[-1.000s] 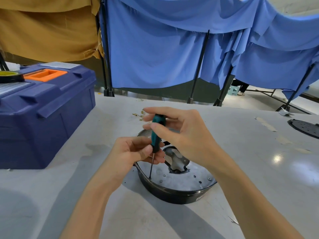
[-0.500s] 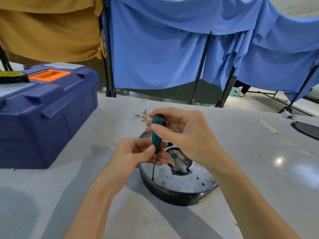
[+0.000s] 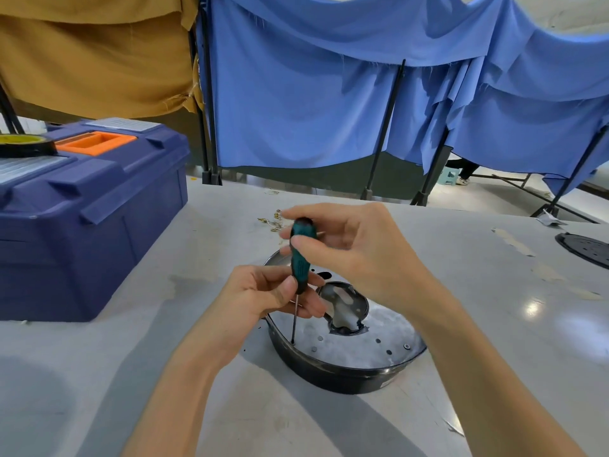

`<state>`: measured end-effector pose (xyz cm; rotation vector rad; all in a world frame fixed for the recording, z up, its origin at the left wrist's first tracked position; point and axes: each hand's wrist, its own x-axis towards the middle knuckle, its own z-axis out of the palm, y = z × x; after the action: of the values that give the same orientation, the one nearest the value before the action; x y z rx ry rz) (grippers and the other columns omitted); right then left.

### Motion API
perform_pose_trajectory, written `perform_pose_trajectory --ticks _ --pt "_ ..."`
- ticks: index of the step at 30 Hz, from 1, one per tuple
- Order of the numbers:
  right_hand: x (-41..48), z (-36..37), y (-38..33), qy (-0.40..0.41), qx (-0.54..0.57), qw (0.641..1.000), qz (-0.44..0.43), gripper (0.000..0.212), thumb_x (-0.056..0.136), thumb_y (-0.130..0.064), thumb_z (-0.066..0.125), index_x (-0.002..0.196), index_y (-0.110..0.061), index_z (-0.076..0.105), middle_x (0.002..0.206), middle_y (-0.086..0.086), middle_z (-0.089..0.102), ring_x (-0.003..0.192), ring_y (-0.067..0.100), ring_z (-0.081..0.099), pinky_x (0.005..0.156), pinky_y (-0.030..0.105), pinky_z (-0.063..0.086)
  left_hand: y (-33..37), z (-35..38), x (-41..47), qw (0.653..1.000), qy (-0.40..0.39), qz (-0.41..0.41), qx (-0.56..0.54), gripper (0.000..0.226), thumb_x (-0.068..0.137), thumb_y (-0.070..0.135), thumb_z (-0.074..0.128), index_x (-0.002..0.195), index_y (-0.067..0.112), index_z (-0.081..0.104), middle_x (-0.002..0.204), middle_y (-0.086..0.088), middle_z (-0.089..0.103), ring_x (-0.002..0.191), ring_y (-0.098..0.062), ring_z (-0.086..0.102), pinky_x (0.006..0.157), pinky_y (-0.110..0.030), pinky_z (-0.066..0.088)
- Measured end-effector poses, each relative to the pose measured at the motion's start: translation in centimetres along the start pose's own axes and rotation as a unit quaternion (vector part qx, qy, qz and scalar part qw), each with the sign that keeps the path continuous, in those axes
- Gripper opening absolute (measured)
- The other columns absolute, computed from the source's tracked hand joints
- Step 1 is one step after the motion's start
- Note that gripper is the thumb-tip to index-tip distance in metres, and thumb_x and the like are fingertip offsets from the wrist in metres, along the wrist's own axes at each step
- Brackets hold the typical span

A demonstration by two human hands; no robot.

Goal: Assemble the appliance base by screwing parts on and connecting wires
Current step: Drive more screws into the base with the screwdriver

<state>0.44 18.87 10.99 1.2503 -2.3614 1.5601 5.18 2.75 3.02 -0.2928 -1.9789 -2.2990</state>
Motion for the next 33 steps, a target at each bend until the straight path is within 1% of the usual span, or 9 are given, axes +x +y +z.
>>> perform_pose_trajectory --ticks 5,10,14,16,18,21,25,30,33 --pt "-0.5 1.1 0.4 0.102 -0.073 0.992 -0.006 0.021 0.082 -0.020 0.079 0.098 -0.007 0.074 0.083 0.002 0.075 0.076 0.015 0.073 0.074 0.034 0.060 0.1 0.5 -0.1 1.000 0.008 0.024 0.002 0.032 0.075 0.020 0.075 0.102 0.005 0.070 0.089 -0.019 0.074 0.084 -0.035 0.073 0.075 -0.031 0.058" --pt "0.0 1.7 0.6 0.164 -0.180 0.970 -0.002 0.039 0.074 -0.042 0.082 0.075 -0.010 0.061 0.062 0.000 0.064 0.060 0.021 0.060 0.063 0.042 0.053 0.1 0.7 0.2 0.999 0.004 0.008 0.038 0.026 0.091 -0.003 0.054 0.089 0.011 0.076 0.077 -0.016 0.074 0.075 -0.028 0.073 0.070 -0.024 0.056" --pt "2.3 0.6 0.3 0.028 0.029 0.999 -0.007 0.031 0.084 -0.040 0.074 0.082 -0.009 0.073 0.078 0.001 0.075 0.077 0.014 0.072 0.079 0.033 0.057 0.4 0.4 0.2 0.999 -0.020 0.006 0.049 0.028 0.093 0.002 0.055 0.089 0.017 0.078 0.076 -0.014 0.073 0.077 -0.026 0.073 0.073 -0.023 0.055" --pt "3.6 1.1 -0.1 -0.060 0.195 0.978 0.043 0.042 0.095 -0.040 0.058 0.081 -0.004 0.074 0.081 0.012 0.076 0.079 0.024 0.074 0.084 0.036 0.057 0.4 0.4 0.2 0.998 -0.035 0.001 0.050 0.021 0.091 0.008 0.058 0.092 0.016 0.077 0.080 -0.015 0.074 0.081 -0.027 0.073 0.076 -0.026 0.056" --pt "4.2 1.9 -0.4 -0.128 0.292 0.943 0.094 0.058 0.100 -0.040 0.048 0.057 -0.006 0.068 0.055 0.012 0.067 0.050 0.022 0.067 0.059 0.027 0.055 0.3 0.2 0.1 0.999 -0.030 0.000 0.034 0.018 0.086 0.012 0.060 0.093 0.014 0.077 0.084 -0.014 0.075 0.086 -0.026 0.073 0.076 -0.026 0.056" --pt "4.3 2.7 0.0 -0.136 0.369 0.913 0.111 0.068 0.103 -0.031 0.046 0.040 -0.008 0.039 0.029 0.003 0.031 0.021 0.014 0.026 0.034 0.017 0.028 0.2 -0.3 -0.2 1.000 -0.017 0.008 0.002 0.021 0.081 0.012 0.067 0.097 0.018 0.078 0.091 -0.015 0.076 0.091 -0.028 0.073 0.078 -0.025 0.056" --pt "3.8 3.2 0.0 0.029 0.351 0.928 0.123 0.066 0.105 -0.028 0.044 0.042 -0.009 0.035 0.029 0.001 0.024 0.022 0.012 0.018 0.038 0.014 0.017 0.3 0.1 -0.1 0.999 -0.026 0.031 -0.013 0.029 0.074 0.016 0.080 0.102 0.020 0.076 0.093 -0.016 0.075 0.088 -0.033 0.073 0.076 -0.028 0.057" --pt "3.0 5.3 0.5 0.309 0.184 0.927 0.108 0.077 0.106 -0.033 0.034 0.032 -0.017 0.047 0.030 -0.006 0.036 0.027 0.012 0.035 0.044 0.024 0.033 0.3 1.0 0.4 0.999 -0.015 0.022 0.025 0.015 0.081 0.017 0.066 0.089 0.016 0.079 0.080 -0.013 0.075 0.074 -0.024 0.073 0.068 -0.022 0.055" --pt "2.6 5.5 1.0 0.331 0.171 0.923 0.102 0.074 0.105 -0.031 0.036 0.034 -0.018 0.050 0.030 -0.005 0.038 0.030 0.013 0.038 0.048 0.028 0.035 0.4 1.4 0.5 0.999 -0.015 0.026 0.028 0.018 0.084 0.012 0.064 0.079 0.019 0.080 0.073 -0.012 0.074 0.066 -0.022 0.071 0.064 -0.021 0.053"
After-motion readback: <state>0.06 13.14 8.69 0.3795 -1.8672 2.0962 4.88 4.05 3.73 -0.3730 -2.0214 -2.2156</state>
